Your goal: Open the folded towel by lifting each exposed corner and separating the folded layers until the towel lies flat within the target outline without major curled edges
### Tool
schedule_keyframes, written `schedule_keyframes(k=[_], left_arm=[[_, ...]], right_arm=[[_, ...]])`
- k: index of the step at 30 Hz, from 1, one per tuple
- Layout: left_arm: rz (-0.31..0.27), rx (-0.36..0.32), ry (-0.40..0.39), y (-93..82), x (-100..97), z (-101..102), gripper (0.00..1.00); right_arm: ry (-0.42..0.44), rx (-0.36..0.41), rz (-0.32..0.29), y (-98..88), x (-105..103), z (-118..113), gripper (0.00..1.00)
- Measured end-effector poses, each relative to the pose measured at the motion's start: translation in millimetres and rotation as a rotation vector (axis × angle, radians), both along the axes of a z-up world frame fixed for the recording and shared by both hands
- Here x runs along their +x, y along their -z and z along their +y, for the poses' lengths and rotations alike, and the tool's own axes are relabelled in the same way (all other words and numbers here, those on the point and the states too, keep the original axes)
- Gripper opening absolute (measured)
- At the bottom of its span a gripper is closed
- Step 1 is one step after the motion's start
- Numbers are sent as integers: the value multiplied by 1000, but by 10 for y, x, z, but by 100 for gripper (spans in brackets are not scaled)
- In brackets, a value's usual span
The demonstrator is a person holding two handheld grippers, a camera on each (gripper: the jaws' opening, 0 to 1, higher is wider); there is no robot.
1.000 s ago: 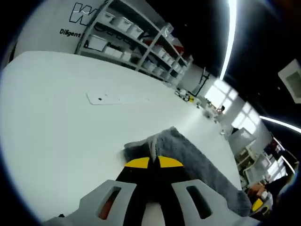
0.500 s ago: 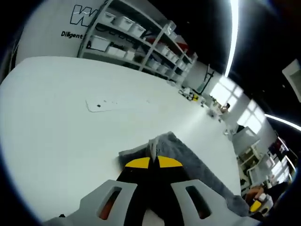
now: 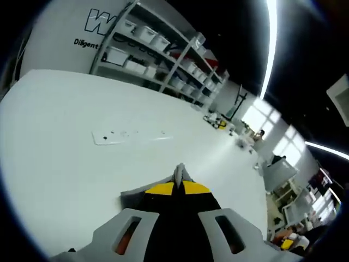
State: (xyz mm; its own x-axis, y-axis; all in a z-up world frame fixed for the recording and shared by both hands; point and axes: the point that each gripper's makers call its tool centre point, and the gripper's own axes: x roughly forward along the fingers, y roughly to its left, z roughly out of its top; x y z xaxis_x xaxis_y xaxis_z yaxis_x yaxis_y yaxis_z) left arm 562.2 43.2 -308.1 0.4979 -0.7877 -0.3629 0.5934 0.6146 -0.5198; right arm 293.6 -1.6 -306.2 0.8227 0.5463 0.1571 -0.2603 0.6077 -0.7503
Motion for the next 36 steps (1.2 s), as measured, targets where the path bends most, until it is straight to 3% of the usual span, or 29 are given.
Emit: schedule_keyframes(k=[5,12,17,23,26,30,36], left_arm=[[-2,-81,-24,-150,13,-146,2],[-8,-222,-90,-411,49,-375,2],[-53,-220,-99,-456,59,-633,2],[-58,-224,-94,-484,67,-863,2],[-87,-189,-83,-494,43,-1026,2],[-61,-209,-63,-524,45,-1209,2],[-70,-167,-33,-464,10,-1517,2]], right_arm=[[33,42,7,-32,15,-167,0],[84,98,-48,-91,-40,-367,0],[92,141,-42,-111,-37,-550,0],[120,193,-28,-96,-30,-748,0],[137,206,-33,-55,-43,-815,0],[148,232,-28,-38,-49,-916,0],[169,261,-7,39,-59,-1012,0]])
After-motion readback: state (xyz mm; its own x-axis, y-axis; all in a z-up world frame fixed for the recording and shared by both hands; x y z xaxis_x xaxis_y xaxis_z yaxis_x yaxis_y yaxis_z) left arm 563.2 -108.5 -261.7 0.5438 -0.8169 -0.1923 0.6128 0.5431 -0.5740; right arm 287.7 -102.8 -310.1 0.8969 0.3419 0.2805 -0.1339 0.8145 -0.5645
